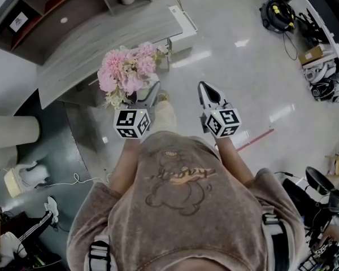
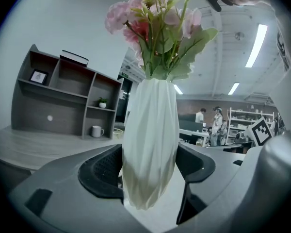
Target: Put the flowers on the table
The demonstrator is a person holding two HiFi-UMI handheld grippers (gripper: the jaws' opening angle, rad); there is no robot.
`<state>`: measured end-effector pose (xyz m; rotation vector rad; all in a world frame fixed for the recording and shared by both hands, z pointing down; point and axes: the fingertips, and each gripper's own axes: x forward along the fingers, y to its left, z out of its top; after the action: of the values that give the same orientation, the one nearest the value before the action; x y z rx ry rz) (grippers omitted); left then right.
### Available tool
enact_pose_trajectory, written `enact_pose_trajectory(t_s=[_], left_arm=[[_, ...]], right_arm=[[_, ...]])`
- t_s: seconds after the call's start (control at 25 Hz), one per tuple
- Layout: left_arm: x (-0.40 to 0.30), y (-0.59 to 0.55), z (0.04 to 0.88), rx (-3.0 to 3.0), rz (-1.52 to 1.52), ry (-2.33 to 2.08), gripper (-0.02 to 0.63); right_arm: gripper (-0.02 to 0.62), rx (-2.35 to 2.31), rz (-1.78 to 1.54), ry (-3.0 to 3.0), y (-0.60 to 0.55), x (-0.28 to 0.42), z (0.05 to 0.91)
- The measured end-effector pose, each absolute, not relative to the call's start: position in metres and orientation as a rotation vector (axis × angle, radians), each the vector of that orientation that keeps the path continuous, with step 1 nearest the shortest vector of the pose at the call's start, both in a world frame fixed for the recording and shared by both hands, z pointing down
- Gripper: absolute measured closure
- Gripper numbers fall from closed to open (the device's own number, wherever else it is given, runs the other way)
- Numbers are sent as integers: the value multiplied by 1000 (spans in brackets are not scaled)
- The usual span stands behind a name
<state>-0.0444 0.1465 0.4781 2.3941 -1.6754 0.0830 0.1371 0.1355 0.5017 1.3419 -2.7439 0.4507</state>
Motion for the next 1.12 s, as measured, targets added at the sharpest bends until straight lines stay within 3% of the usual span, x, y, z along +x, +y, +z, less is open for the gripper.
enact_pose_trajectory(t_s=[0.52, 1.12], left_arm=[[-44, 9, 466, 2403, 82, -1646, 252], [-96, -155, 450, 2434, 87, -1630, 252]], right_arm=[[595, 1318, 463, -2737, 7, 128, 486], [595, 1324, 455, -2754, -156, 68, 467]])
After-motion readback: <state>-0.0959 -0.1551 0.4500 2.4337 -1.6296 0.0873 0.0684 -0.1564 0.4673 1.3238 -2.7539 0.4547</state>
